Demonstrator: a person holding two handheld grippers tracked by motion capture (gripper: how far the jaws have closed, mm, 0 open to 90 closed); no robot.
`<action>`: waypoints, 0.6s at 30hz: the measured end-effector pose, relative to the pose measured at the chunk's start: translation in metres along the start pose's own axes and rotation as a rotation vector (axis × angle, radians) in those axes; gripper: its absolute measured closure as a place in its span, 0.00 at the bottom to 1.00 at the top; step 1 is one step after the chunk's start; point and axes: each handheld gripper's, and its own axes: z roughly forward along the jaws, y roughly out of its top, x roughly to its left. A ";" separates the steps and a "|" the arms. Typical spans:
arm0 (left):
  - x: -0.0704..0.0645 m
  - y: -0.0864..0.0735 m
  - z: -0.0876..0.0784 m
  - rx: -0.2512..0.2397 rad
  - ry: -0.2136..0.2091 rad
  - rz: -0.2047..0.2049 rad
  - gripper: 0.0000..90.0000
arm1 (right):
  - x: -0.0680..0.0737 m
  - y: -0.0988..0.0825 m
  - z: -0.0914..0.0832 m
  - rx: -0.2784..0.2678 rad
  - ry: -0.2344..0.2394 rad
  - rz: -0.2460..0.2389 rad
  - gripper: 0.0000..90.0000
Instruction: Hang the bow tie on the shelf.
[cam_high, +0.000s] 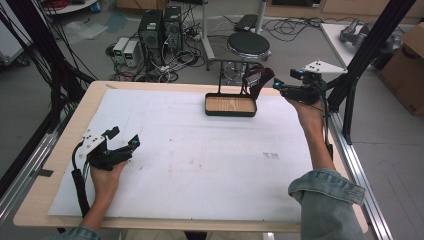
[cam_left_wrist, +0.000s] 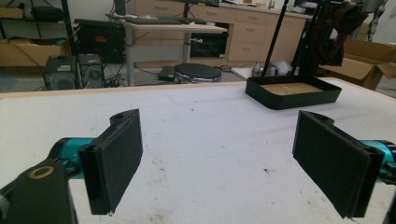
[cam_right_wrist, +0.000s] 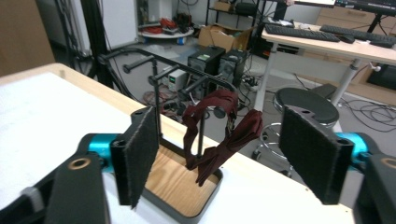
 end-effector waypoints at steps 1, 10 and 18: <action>0.000 0.000 0.000 0.002 0.000 0.002 0.18 | 0.001 0.000 -0.004 -0.006 0.001 -0.003 0.27; -0.003 0.000 0.000 0.008 0.003 0.009 0.18 | 0.017 -0.002 -0.043 -0.093 0.030 0.008 0.18; -0.003 0.000 -0.001 0.013 0.007 0.010 0.18 | 0.027 -0.012 -0.072 -0.167 0.041 0.047 0.14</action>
